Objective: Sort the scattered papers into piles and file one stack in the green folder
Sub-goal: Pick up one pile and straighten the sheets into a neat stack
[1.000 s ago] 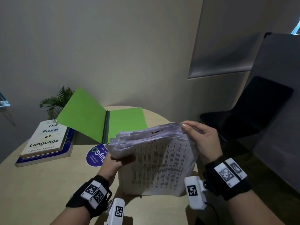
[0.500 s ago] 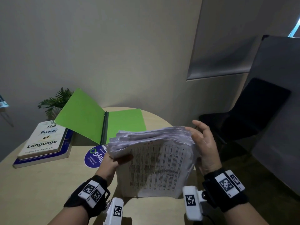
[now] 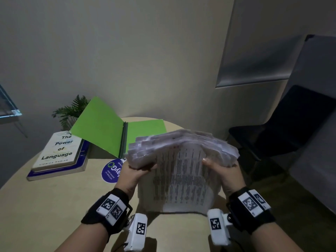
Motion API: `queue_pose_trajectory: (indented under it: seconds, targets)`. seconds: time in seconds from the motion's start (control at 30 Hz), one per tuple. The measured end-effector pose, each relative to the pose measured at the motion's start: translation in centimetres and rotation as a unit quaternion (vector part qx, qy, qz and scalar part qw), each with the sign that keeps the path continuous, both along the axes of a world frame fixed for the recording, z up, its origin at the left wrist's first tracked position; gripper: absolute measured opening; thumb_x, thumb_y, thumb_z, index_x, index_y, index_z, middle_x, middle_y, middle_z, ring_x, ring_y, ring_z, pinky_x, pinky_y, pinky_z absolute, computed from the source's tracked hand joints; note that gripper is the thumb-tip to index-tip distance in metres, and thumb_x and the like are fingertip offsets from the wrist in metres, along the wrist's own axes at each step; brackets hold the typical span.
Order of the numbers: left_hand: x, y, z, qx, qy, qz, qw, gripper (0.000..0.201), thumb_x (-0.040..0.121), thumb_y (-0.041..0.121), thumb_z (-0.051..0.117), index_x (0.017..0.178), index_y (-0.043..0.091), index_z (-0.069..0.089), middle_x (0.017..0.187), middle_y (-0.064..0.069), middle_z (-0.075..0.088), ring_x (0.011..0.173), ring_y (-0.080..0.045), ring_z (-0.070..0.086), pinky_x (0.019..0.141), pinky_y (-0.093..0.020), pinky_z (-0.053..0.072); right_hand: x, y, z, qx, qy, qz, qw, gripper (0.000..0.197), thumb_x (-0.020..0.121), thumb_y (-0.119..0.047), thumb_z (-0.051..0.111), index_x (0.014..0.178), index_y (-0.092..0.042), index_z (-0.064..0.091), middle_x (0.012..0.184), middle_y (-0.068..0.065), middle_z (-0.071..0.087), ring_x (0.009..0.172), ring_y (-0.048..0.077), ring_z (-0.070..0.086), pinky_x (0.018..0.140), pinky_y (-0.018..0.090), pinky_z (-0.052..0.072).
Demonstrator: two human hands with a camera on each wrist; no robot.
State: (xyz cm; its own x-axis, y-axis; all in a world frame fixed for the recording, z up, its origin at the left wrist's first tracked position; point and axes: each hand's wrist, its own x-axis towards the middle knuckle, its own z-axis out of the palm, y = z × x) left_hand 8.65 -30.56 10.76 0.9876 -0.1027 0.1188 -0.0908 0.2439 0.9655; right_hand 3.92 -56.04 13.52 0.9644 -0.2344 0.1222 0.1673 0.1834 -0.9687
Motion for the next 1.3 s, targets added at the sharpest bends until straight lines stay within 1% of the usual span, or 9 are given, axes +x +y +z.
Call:
queue_pose_trajectory:
  seconds: [0.13,0.27,0.53,0.67,0.77,0.93,1.07,1.17,1.3]
  targets:
    - [-0.8,-0.3,1.7,-0.006,-0.026,0.087,0.996,0.092,0.029,0.061,0.087,0.107,0.018,0.068,0.088,0.002,0.076,0.084,-0.017,0.071,0.076,-0.035,0.059,-0.4,-0.2,-0.1,0.002,0.008,0.018,1.000,0.037,0.076,0.006,0.067,0.112,-0.005,0.065,0.103,0.013,0.074,0.094,0.023,0.071,0.075,0.028,0.059]
    - [-1.3,-0.8,4.0,0.065,-0.153,0.139,0.976,0.040,0.063,0.039,0.076,0.101,0.033,0.063,0.101,0.016,0.068,0.102,-0.024,0.063,0.084,-0.049,0.056,-0.2,-0.3,-0.8,-0.017,0.014,0.016,1.000,0.029,0.076,0.006,0.068,0.098,-0.011,0.069,0.095,0.011,0.075,0.091,0.025,0.072,0.079,0.034,0.058]
    - [-1.0,-1.5,4.9,0.131,-0.252,0.119,0.951,0.017,0.072,0.030,0.069,0.085,0.040,0.073,0.103,0.019,0.070,0.102,-0.005,0.064,0.084,-0.023,0.054,0.1,-0.3,-1.8,-0.026,0.020,0.013,0.999,0.027,0.075,0.006,0.070,0.092,-0.015,0.069,0.094,0.010,0.075,0.089,0.022,0.072,0.081,0.037,0.055]
    - [-0.7,-1.0,4.7,0.067,-0.215,0.122,0.967,0.011,0.065,0.024,0.068,0.066,0.033,0.073,0.099,0.015,0.072,0.099,-0.004,0.064,0.085,-0.025,0.053,0.3,-0.3,-1.7,-0.009,0.024,0.019,0.999,0.024,0.074,0.006,0.069,0.090,-0.011,0.068,0.084,0.007,0.076,0.080,0.019,0.073,0.066,0.026,0.059]
    - [-0.4,-0.1,4.6,-0.034,-0.140,0.124,0.982,0.012,0.062,0.019,0.060,0.054,0.026,0.065,0.092,0.009,0.072,0.094,-0.016,0.066,0.084,-0.039,0.054,0.2,-0.3,-1.6,0.000,0.020,0.028,0.999,0.027,0.068,0.002,0.075,0.092,-0.006,0.068,0.080,0.008,0.076,0.074,0.017,0.073,0.061,0.022,0.057]
    - [0.1,0.0,4.5,-0.015,-0.106,0.107,0.988,0.009,0.065,0.020,0.057,0.067,0.028,0.055,0.083,0.004,0.069,0.087,-0.021,0.060,0.079,-0.043,0.051,1.0,-0.3,-1.9,-0.021,0.072,0.047,0.996,0.021,0.074,-0.002,0.074,0.091,-0.010,0.067,0.082,0.007,0.076,0.078,0.018,0.074,0.065,0.025,0.057]
    - [-0.3,-0.1,3.4,0.045,-0.134,0.039,0.989,0.088,0.044,0.061,0.081,0.121,0.036,0.046,0.114,-0.002,0.062,0.098,-0.008,0.066,0.080,-0.027,0.055,1.7,-0.4,-1.9,0.003,0.098,0.029,0.995,0.018,0.078,-0.004,0.070,0.096,-0.007,0.068,0.091,0.015,0.075,0.084,0.025,0.073,0.073,0.032,0.059]
    - [-0.7,0.7,1.5,0.129,-0.105,0.049,0.985,0.100,0.039,0.065,0.081,0.128,0.056,0.038,0.141,-0.002,0.048,0.124,-0.017,0.053,0.099,-0.041,0.046,1.9,-0.6,-1.8,0.026,0.092,0.034,0.995,0.018,0.079,-0.001,0.067,0.096,-0.005,0.068,0.091,0.017,0.075,0.083,0.027,0.073,0.072,0.032,0.060]
    - [0.0,0.9,-1.2,0.047,0.018,0.053,0.997,0.079,0.029,0.042,0.086,0.101,0.022,0.061,0.085,0.008,0.076,0.092,-0.019,0.064,0.070,-0.019,0.053,1.7,-0.7,-1.8,0.043,0.089,0.047,0.994,0.034,0.062,-0.014,0.079,0.093,-0.005,0.067,0.086,0.015,0.076,0.086,0.031,0.072,0.066,0.029,0.060]
